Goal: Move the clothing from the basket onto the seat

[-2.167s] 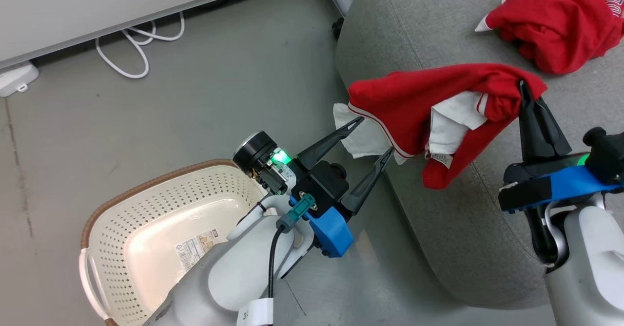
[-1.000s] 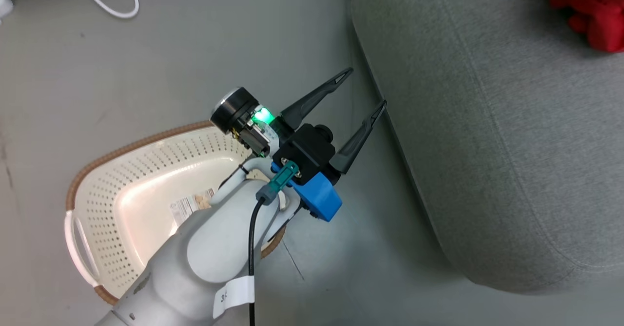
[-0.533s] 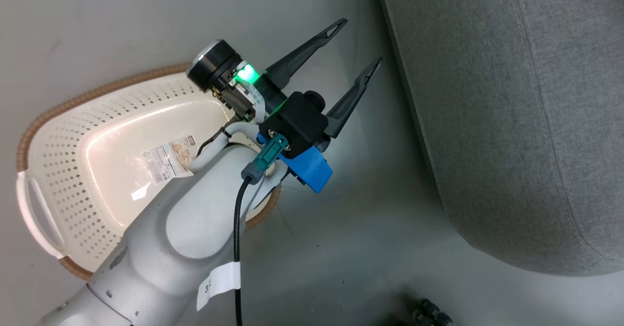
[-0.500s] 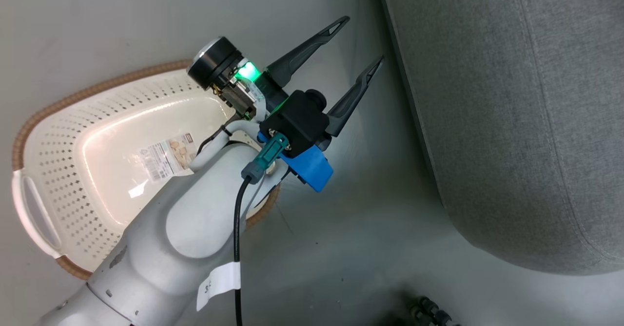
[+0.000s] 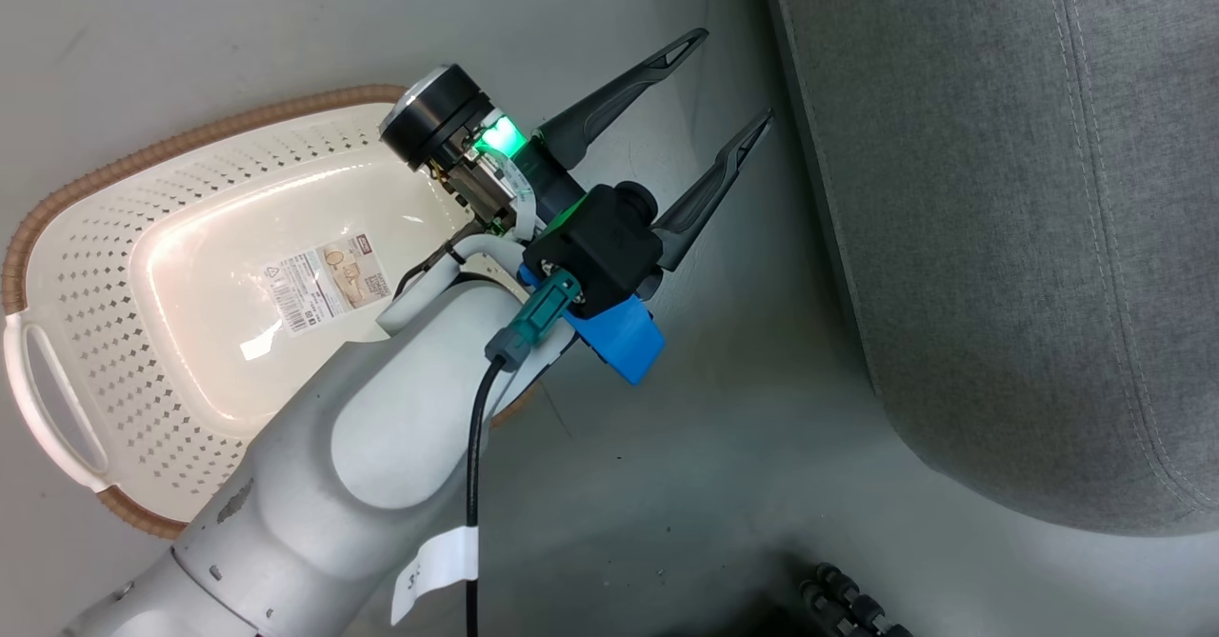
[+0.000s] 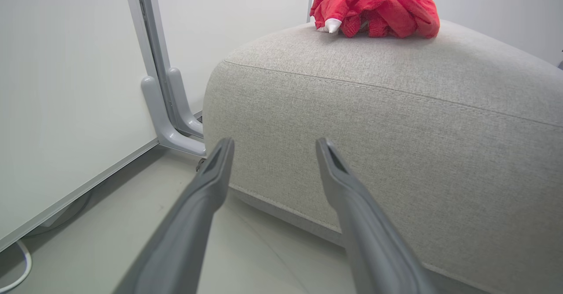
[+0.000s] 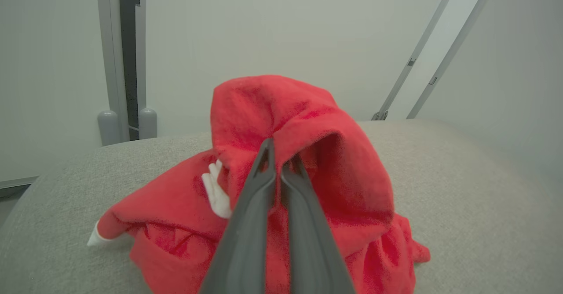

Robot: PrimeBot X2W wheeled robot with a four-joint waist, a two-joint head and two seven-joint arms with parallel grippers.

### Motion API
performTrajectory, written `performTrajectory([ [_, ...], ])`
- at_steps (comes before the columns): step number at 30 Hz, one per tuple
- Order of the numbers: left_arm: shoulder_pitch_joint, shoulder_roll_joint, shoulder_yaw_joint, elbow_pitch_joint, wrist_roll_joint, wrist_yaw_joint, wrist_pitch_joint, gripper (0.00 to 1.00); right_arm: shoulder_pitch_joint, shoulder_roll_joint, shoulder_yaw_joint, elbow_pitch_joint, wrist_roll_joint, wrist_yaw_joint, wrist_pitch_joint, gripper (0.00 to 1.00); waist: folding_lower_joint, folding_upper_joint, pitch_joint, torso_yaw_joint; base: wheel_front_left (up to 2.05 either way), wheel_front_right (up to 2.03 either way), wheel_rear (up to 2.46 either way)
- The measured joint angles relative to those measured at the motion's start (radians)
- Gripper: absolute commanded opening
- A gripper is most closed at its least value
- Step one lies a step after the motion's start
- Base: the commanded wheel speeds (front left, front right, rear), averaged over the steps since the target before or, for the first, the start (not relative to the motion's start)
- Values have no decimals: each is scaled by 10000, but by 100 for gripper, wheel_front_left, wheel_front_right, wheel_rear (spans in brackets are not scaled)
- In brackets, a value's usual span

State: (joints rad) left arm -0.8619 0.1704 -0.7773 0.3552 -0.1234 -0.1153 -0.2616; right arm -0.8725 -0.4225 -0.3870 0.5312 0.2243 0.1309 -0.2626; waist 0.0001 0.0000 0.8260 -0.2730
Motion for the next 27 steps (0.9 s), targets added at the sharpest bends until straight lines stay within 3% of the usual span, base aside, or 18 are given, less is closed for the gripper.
performTrajectory([
  [5, -10, 0, -12, -36, -23, 12, 0, 100, 211, 249, 182, 245, 111, 0, 0, 0, 0, 0, -81, 14, 0, 0, 0],
  [6, -10, -6, -17, -42, -50, 13, 0, 100, 250, 280, 205, 299, 182, 0, 0, 11, 0, 0, -124, 15, 0, 0, 0],
  [7, -10, -12, -21, -42, -75, 15, 0, 100, 295, 336, 190, 324, 286, 0, 0, 49, 0, 0, -180, 13, 0, 0, 0],
  [8, -9, -15, -23, -48, -77, 19, 0, 100, 366, 399, 176, 293, 470, 0, 0, 100, 0, 0, -246, 11, 0, 0, 0],
  [18, 674, -311, 207, -176, -389, 155, 0, 100, 2528, 577, 564, -959, 385, -2, 2, 100, -1, 0, -1504, 3, 0, 0, 0],
  [27, 1740, -428, 1567, -531, -811, 594, 0, 100, 3914, 1014, 1440, -2452, 2, 0, 0, 100, -2, 0, -3240, 163, 0, 0, 0],
])
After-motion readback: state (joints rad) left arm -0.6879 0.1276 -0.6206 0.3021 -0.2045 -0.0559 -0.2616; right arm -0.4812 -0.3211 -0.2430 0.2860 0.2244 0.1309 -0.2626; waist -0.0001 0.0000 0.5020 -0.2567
